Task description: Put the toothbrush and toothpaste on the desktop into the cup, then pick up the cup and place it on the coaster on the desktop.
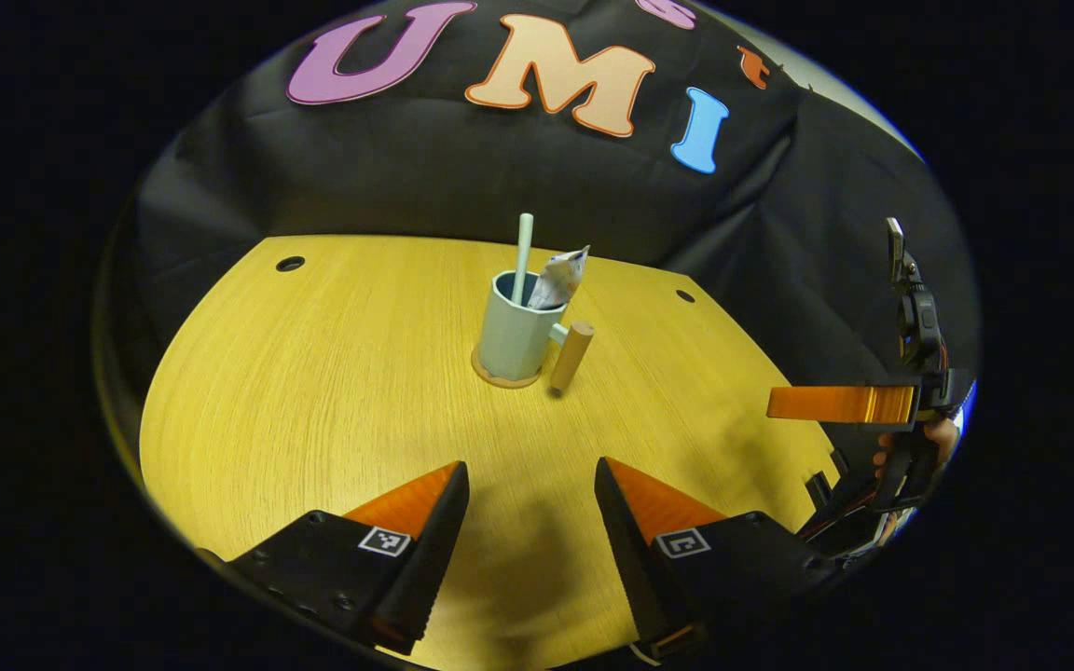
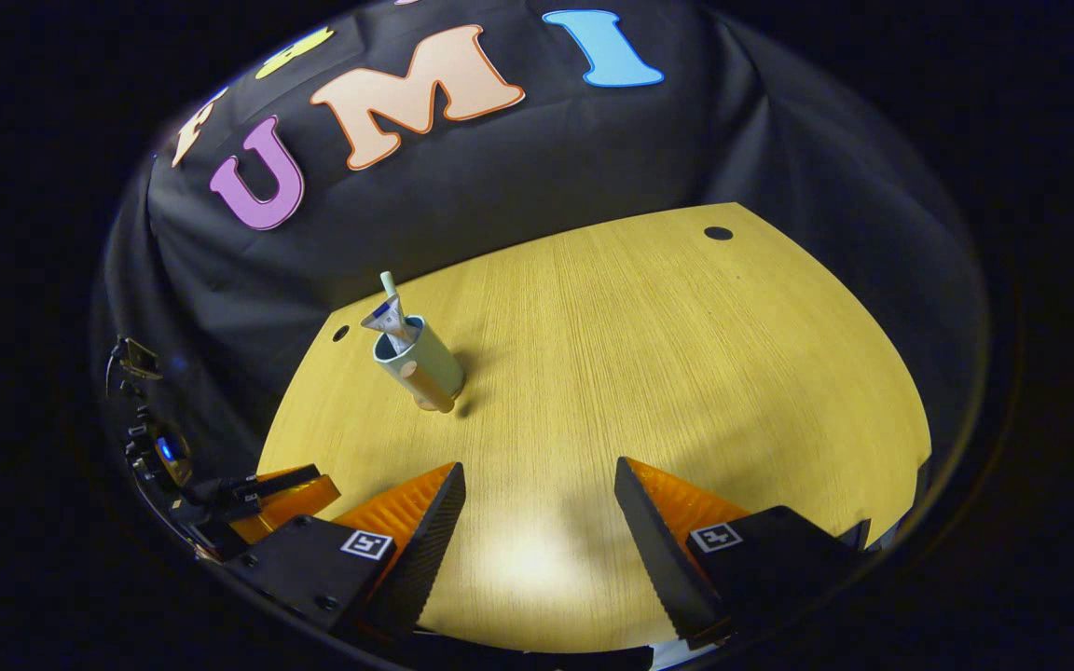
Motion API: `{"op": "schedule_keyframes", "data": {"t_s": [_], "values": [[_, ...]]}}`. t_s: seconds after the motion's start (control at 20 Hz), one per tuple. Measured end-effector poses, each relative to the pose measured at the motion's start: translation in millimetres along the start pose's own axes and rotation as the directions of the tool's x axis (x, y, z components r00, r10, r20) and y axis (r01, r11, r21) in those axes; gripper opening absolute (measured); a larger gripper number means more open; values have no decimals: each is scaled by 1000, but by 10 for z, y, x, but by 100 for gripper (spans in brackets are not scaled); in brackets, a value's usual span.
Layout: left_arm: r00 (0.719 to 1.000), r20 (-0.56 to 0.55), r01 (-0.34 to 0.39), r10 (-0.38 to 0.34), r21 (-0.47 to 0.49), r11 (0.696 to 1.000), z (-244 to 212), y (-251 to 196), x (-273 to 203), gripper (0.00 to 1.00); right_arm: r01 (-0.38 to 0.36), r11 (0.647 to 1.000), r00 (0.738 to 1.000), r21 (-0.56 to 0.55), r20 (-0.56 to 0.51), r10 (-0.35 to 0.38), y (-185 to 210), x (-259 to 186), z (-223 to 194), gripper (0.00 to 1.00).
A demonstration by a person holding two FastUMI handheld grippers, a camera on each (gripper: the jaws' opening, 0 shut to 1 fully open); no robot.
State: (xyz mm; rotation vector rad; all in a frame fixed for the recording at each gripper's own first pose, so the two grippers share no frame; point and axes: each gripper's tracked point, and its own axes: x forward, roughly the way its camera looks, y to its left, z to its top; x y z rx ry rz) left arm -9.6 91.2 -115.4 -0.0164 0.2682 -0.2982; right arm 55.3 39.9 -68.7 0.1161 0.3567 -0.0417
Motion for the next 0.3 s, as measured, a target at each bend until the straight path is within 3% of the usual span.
{"op": "schedule_keyframes", "data": {"t_s": [0.3], "values": [[999,-36,33,-32,18,999,-97,140,-39,80,21,1000,1000,14,-3,-21,111,-25,-115,99]]}}
